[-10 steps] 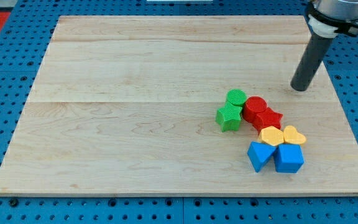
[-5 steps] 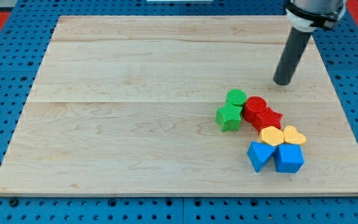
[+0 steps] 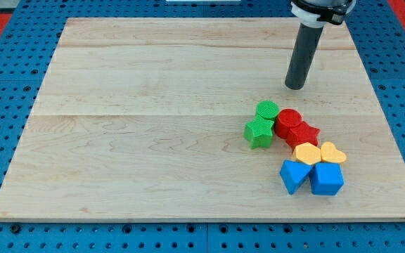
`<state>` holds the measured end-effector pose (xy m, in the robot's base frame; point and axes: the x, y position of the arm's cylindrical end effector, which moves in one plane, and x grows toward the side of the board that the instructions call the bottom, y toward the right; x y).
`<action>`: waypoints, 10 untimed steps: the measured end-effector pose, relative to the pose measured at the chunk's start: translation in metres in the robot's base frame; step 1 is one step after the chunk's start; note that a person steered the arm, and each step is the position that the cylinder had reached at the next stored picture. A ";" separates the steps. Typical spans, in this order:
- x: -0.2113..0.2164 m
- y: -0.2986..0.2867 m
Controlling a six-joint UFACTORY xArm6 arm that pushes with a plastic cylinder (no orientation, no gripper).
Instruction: Slightly push the green circle towards up
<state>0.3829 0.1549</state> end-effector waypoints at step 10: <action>0.146 -0.172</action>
<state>0.5287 -0.0169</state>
